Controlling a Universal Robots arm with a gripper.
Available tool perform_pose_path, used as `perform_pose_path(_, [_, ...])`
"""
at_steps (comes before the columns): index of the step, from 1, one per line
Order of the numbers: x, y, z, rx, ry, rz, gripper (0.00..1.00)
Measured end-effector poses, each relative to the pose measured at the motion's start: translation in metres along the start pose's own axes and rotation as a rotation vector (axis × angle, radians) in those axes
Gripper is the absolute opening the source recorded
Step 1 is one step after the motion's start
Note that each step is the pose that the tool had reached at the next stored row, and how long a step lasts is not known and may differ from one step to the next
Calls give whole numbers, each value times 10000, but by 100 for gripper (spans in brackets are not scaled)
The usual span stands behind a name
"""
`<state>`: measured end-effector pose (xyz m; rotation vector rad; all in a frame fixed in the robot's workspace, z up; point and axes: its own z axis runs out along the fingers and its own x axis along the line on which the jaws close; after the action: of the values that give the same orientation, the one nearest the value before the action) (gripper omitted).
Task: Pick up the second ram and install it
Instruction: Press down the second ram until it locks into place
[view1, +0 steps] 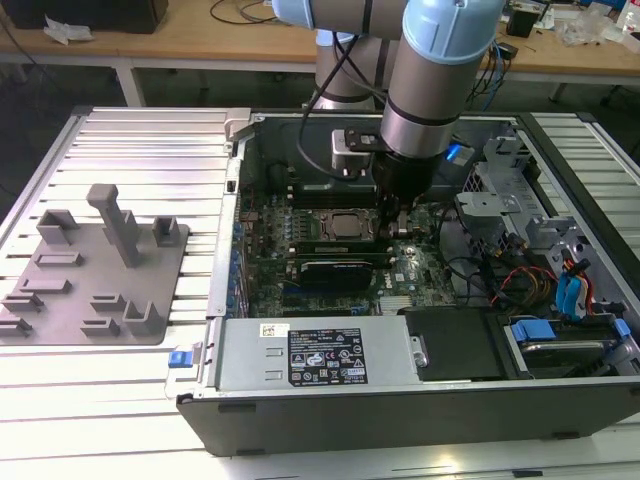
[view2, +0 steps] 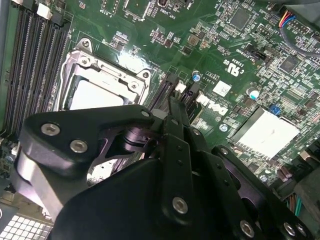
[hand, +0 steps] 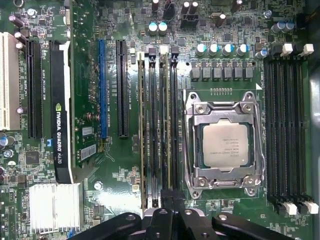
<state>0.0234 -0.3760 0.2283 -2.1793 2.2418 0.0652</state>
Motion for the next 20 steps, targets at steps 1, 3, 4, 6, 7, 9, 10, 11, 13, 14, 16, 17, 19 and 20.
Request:
perform_pose_path(1, [0, 0, 1, 0, -3, -1, 8])
perform_pose_path(3, [-5, 1, -67, 3, -13, 1, 8])
perform_pose_path(4, [-5, 2, -105, 1, -5, 1, 8])
perform_pose_path(6, [-8, 3, -171, 1, -5, 0, 8])
perform_pose_path(7, [-8, 3, -184, 2, -5, 0, 8])
perform_pose_path(9, [-8, 4, -187, 1, -4, 0, 8])
perform_pose_path(10, [-8, 9, -188, 1, -4, 0, 8])
perform_pose_path(11, [-7, 34, -187, 1, -3, 0, 8])
perform_pose_path(13, [-6, 58, -185, 1, -3, -1, 8])
perform_pose_path(14, [-6, 76, -184, 2, -4, 0, 8])
perform_pose_path(16, [-5, 118, -182, 1, -4, 0, 8])
perform_pose_path(17, [-4, 135, -182, 1, -4, 0, 8])
perform_pose_path(19, [-2, 192, -180, 1, -4, -1, 8])
perform_pose_path(20, [-2, 221, -179, 1, -4, 0, 8])
